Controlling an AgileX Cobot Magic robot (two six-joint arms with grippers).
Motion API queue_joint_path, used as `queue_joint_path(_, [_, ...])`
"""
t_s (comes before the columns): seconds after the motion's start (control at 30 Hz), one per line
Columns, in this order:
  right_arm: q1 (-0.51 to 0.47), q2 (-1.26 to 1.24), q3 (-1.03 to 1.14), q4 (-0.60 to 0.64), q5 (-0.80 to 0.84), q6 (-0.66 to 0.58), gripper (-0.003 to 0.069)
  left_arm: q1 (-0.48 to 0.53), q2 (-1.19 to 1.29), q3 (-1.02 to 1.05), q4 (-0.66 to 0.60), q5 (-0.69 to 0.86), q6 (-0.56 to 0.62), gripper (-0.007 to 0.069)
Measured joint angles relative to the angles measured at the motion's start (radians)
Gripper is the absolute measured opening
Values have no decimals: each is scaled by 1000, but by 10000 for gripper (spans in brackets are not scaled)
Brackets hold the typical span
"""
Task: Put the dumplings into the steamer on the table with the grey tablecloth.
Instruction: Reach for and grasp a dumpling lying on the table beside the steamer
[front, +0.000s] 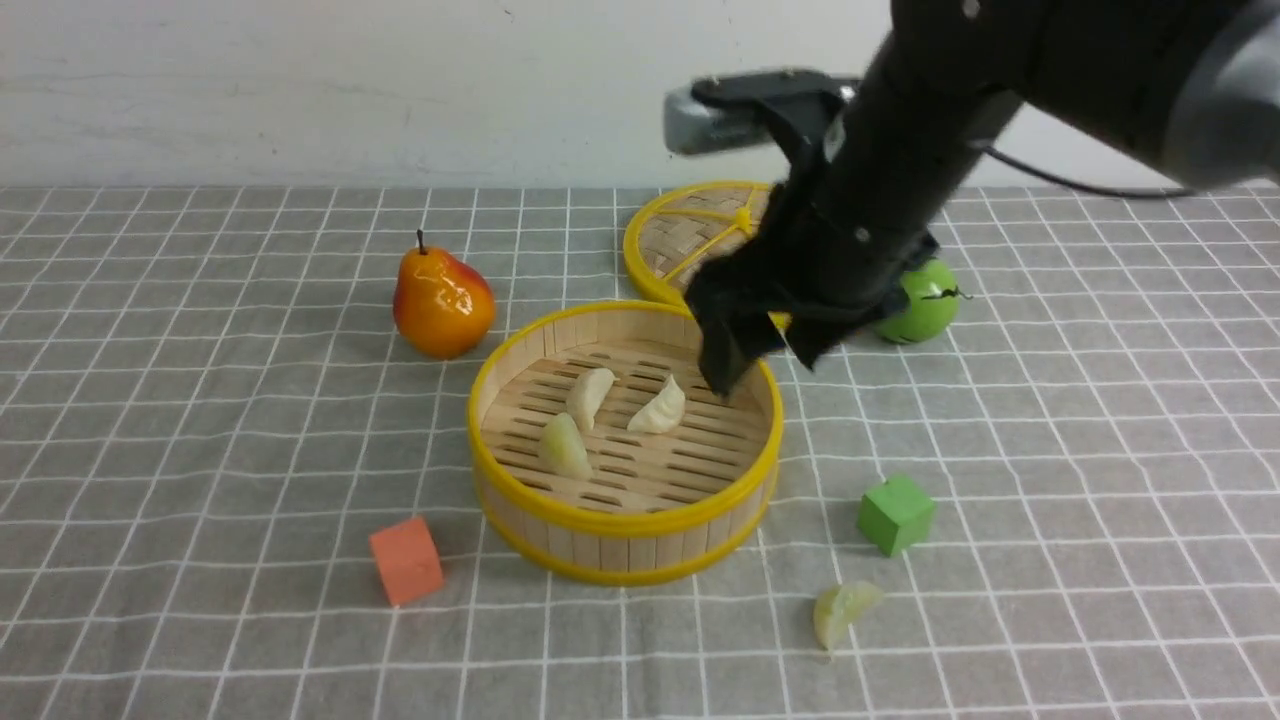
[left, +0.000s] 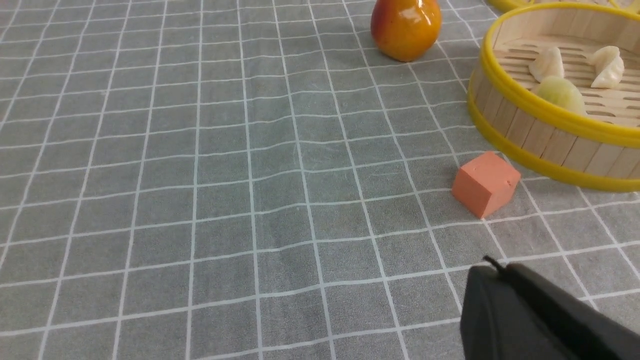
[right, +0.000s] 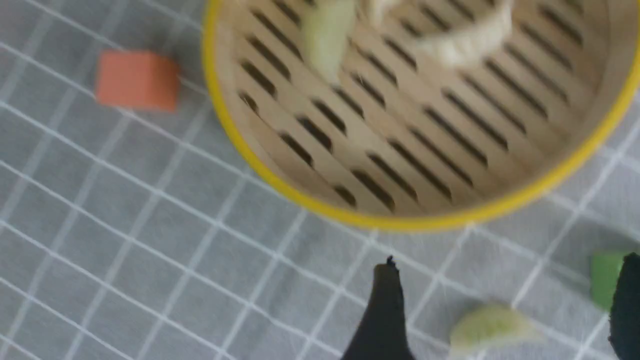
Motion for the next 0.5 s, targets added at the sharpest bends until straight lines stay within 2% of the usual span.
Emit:
queue_joint_path(0.13, [3,-104,372,-3,-224,49,555,0,0,0,0,-2,0,2])
queue_joint_path(0.37, [-7,-175,611,-44,-423,255,555,0,2,0,0,-13,0,4])
queue_joint_path(0.5, [-8,-173,681,-50,-526,305,555,0,2,0,0,-13,0,6])
